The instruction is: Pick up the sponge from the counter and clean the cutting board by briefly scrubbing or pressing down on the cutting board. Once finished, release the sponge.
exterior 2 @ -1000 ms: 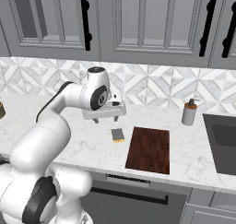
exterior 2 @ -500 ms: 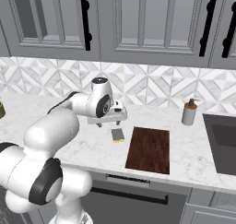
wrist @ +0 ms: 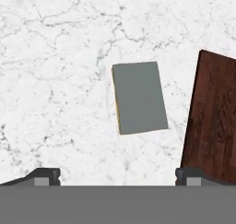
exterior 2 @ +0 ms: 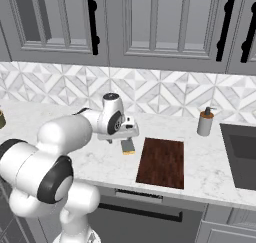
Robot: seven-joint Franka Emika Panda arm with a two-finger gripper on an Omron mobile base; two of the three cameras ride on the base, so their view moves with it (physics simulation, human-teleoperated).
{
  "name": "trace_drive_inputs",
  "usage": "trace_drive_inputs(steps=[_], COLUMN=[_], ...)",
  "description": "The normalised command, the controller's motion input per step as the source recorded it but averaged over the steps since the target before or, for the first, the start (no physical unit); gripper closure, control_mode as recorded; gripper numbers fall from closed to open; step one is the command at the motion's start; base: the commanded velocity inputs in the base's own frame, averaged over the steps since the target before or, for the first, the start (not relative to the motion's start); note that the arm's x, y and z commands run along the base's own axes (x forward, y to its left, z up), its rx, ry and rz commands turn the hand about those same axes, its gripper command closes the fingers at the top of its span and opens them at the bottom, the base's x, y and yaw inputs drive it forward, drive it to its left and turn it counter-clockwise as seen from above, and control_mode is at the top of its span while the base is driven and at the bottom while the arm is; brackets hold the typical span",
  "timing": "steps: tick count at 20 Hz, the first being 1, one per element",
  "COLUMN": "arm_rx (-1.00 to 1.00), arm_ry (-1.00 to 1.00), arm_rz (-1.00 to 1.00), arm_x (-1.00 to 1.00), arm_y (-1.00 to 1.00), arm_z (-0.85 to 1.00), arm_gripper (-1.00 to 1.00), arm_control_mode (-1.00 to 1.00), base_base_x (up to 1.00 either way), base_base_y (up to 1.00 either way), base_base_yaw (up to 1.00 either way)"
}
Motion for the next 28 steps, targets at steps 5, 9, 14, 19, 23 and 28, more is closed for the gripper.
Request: trace_drive_inputs(steps=[5,9,14,19,23,28], arm_rx=[0.00,0.00,0.00,0.00,0.00,0.00], arm_ry=[0.00,0.00,0.00,0.00,0.00,0.00], arm_rz=[0.00,0.00,0.00,0.00,0.00,0.00], arm_x=[0.25,0.32,0.30,0.18,0.13,0.19], arm_y=[-0.03,-0.07,-0.10,-0.10,-0.07,-0.01], arm_z=[-0.26,-0.24,-0.22,-0.23,-0.27,-0.32], arm_gripper=[-1.00,-1.00,-1.00,-1.00,-1.00,-1.00], arm_control_mode=[-1.00,-1.00,-1.00,-1.00,-1.00,-1.00], base_base_x=[0.00,0.00,0.00,0.00,0.00,0.00], base_base_y=[0.00,0.00,0.00,0.00,0.00,0.00], base_base_yaw=[0.00,0.00,0.00,0.00,0.00,0.00])
